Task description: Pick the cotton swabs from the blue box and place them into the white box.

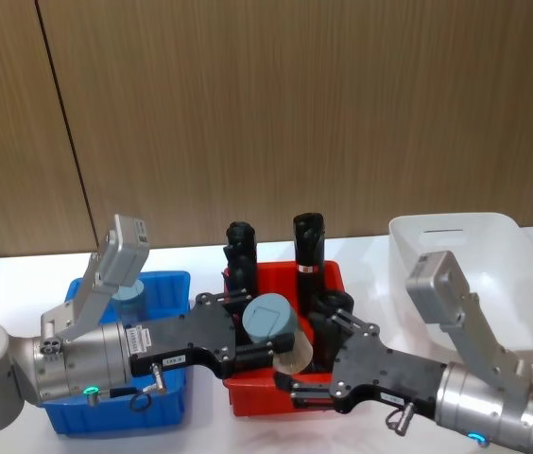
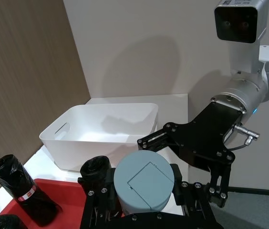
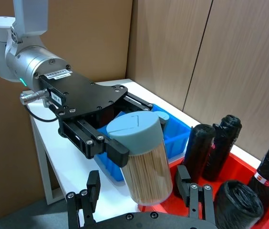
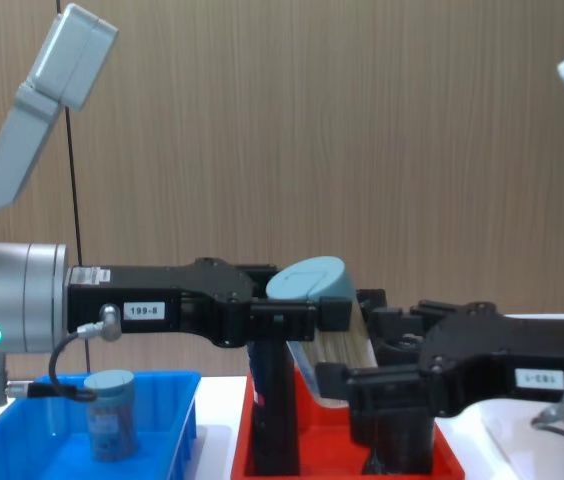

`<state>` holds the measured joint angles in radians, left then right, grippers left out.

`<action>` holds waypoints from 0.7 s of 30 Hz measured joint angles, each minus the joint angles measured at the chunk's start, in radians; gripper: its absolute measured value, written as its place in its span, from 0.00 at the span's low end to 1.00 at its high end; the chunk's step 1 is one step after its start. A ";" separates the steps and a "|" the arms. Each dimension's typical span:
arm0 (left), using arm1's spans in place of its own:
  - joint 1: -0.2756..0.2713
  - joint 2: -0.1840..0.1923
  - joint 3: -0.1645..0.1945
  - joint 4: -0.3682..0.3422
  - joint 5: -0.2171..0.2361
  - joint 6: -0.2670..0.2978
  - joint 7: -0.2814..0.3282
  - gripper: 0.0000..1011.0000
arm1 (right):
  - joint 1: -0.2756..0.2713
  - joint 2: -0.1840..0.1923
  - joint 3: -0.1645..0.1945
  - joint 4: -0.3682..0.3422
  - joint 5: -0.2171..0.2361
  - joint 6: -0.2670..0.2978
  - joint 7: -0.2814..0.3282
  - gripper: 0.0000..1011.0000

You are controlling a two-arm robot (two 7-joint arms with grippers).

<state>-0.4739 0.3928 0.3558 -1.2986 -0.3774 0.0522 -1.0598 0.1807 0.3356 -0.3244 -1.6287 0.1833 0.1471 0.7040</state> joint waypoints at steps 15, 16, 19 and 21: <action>0.000 0.000 0.000 0.000 0.000 0.000 0.000 0.66 | 0.039 -0.039 -0.027 0.048 -0.024 -0.005 -0.021 0.99; 0.000 0.000 0.000 0.000 0.000 0.000 0.000 0.66 | 0.041 -0.042 -0.029 0.052 -0.026 -0.005 -0.023 0.99; 0.000 0.000 0.000 0.000 0.000 0.000 0.000 0.66 | 0.046 -0.046 -0.033 0.058 -0.031 -0.006 -0.026 0.99; 0.000 0.000 0.000 0.000 0.000 0.000 0.000 0.66 | 0.049 -0.049 -0.035 0.064 -0.034 -0.006 -0.028 0.99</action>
<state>-0.4739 0.3929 0.3558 -1.2987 -0.3774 0.0521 -1.0599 0.2299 0.2865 -0.3598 -1.5652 0.1498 0.1411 0.6760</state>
